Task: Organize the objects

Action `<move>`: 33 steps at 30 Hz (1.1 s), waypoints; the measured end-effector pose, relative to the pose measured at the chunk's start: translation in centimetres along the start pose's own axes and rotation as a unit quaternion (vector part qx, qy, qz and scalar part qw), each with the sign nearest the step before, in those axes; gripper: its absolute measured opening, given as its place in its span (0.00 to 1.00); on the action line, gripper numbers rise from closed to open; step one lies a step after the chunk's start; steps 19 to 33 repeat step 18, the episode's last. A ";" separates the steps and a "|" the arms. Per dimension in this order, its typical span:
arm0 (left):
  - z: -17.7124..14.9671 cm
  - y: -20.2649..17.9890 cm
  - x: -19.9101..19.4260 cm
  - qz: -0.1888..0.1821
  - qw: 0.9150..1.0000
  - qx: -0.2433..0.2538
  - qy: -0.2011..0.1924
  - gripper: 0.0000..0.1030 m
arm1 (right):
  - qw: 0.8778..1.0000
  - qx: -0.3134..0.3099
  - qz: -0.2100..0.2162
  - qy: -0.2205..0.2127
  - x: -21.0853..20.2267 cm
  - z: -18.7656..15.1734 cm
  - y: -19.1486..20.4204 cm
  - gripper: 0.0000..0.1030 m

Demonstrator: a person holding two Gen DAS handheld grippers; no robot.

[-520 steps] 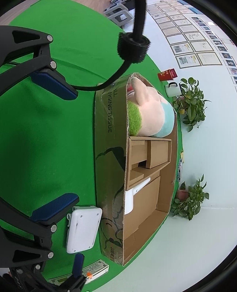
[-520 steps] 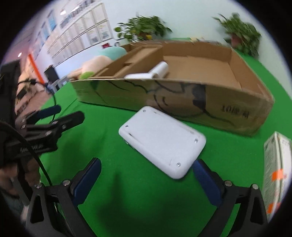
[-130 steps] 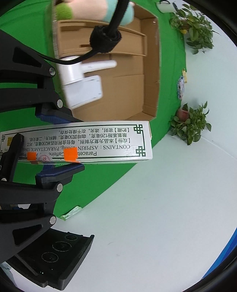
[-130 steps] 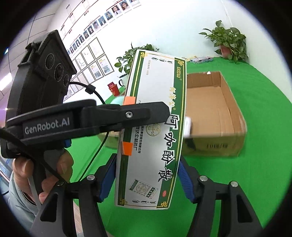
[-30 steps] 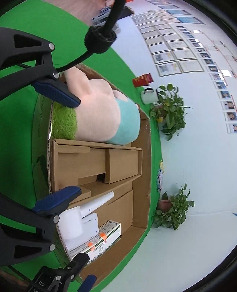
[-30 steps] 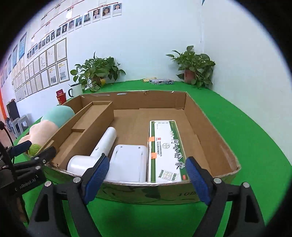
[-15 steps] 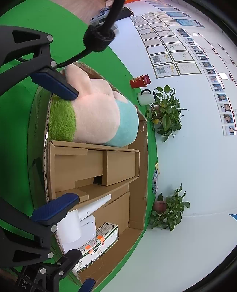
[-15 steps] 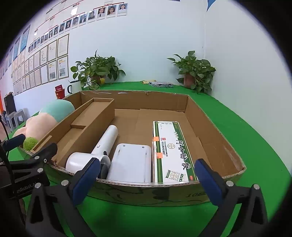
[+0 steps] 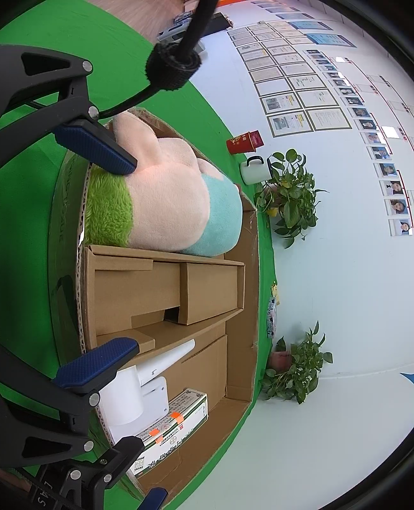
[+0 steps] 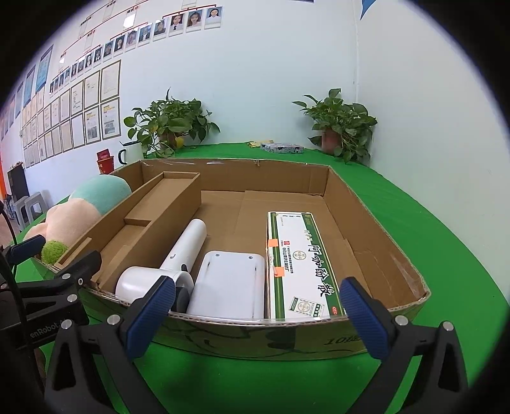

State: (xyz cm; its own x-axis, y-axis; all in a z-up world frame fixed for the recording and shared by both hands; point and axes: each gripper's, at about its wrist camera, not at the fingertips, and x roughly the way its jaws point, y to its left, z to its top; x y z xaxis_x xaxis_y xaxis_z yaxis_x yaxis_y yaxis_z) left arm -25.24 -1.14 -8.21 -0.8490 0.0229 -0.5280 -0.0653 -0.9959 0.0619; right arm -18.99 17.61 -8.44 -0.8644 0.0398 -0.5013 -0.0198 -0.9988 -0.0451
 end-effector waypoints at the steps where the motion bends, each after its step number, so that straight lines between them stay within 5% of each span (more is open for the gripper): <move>1: 0.0 0.0 0.0 0.000 1.000 0.000 0.000 1.00 | 1.000 0.000 0.000 0.000 0.0 0.0 0.0 0.99; 33: 0.0 0.0 0.1 0.001 1.000 0.001 0.001 1.00 | 1.000 0.000 0.001 0.000 -0.1 0.0 0.0 0.99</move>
